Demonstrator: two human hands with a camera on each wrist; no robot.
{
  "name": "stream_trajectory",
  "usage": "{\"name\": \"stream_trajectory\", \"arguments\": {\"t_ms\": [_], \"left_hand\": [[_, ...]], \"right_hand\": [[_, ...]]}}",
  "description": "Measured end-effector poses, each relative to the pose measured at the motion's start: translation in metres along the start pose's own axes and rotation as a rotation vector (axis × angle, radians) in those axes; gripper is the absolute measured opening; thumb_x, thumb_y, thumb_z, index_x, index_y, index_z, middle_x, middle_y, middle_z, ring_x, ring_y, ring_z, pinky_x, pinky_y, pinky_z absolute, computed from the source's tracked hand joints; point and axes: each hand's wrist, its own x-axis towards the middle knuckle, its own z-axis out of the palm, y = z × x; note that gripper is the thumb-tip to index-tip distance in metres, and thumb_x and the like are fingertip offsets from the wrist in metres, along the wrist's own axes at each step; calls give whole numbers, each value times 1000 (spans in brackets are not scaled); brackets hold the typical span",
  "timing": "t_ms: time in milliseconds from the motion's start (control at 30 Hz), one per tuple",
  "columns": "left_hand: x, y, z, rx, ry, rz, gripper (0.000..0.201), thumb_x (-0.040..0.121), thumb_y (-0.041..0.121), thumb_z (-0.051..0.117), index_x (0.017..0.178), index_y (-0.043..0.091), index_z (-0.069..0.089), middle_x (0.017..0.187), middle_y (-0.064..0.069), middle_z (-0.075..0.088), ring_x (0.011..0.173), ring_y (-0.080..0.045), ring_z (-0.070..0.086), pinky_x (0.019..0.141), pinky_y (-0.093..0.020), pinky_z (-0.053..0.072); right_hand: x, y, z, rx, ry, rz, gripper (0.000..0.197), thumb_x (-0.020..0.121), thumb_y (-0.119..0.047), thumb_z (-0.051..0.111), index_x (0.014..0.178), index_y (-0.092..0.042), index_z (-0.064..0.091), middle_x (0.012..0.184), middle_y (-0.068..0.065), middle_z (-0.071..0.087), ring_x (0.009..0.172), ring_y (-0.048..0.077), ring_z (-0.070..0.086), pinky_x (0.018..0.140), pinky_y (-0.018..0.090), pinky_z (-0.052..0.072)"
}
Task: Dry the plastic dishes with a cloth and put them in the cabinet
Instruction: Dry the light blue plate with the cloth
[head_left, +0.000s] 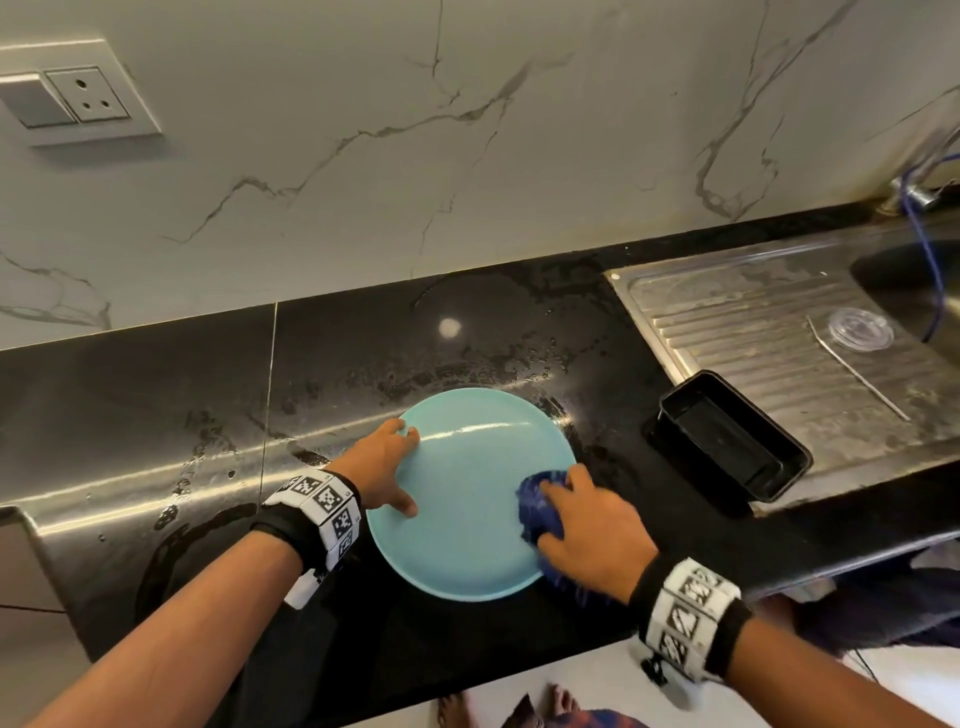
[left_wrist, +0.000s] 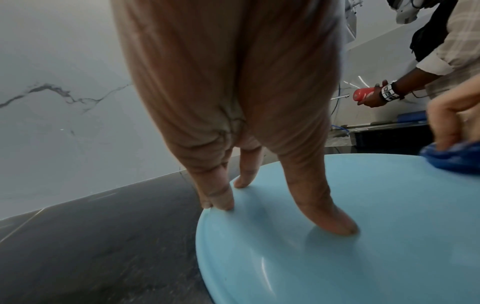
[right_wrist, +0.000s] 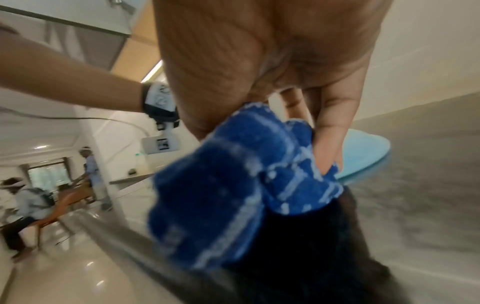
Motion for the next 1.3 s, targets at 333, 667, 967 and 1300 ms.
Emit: {"name": "stream_trajectory", "arguments": {"t_ms": [333, 667, 967, 1300], "left_hand": [[-20, 22, 23, 97, 93, 156, 98, 81, 40, 78, 158, 28, 18, 166, -5, -1, 153, -23, 2, 121, -33, 11], [-83, 65, 108, 179, 90, 198, 122, 63, 94, 48, 151, 44, -19, 158, -2, -33, 145, -30, -30, 118, -46, -14], [-120, 80, 150, 237, 171, 105, 141, 55, 77, 74, 156, 33, -15, 164, -11, -13, 149, -40, -8, 120, -54, 8], [-123, 92, 148, 212, 253, 64, 133, 55, 85, 60, 156, 35, -11, 158, -10, 30, 144, -36, 31, 118, -54, 24]], "right_hand": [[-7, -3, -18, 218, 21, -65, 46, 66, -64, 50, 95, -28, 59, 90, -7, 51, 87, 22, 62, 74, 33, 47], [-2, 49, -42, 310, 171, -9, 39, 67, -59, 55, 98, -37, 65, 89, -14, 53, 81, 15, 58, 73, 31, 46], [-1, 30, -39, 310, 160, -144, 32, 75, -48, 66, 106, -40, 67, 95, -18, 54, 84, 12, 55, 75, 29, 41], [-1, 37, -57, 248, 193, -192, 36, 77, -46, 67, 112, -40, 66, 99, -14, 59, 86, 12, 56, 73, 29, 40]]}}
